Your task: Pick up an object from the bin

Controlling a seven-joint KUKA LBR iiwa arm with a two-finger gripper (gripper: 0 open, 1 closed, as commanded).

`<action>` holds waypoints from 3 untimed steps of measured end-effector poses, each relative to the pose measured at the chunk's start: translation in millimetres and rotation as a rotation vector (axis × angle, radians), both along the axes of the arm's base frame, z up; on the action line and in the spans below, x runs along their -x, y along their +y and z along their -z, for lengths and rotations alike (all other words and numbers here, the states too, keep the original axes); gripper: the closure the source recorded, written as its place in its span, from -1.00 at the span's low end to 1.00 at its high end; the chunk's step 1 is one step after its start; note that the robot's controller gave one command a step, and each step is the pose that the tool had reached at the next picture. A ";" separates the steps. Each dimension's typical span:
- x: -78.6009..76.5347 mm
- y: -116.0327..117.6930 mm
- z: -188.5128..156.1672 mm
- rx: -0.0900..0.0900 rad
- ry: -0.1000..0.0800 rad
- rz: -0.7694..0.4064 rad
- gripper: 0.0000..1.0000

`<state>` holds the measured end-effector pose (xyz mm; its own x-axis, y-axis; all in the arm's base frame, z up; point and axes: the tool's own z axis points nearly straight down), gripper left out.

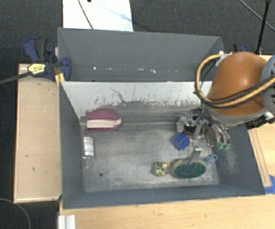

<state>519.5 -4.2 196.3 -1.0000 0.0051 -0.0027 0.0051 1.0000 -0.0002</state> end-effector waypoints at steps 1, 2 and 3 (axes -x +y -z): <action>37.0 -40.4 106.0 0.000 0.008 -0.193 -1.00; 33.6 -39.5 102.2 0.001 -0.002 -0.194 1.00; 11.3 -41.1 -38.6 0.002 -0.009 -0.211 1.00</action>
Offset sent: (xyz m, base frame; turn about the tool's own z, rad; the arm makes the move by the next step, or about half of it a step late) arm -0.0351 -0.0392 -0.1033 -0.1957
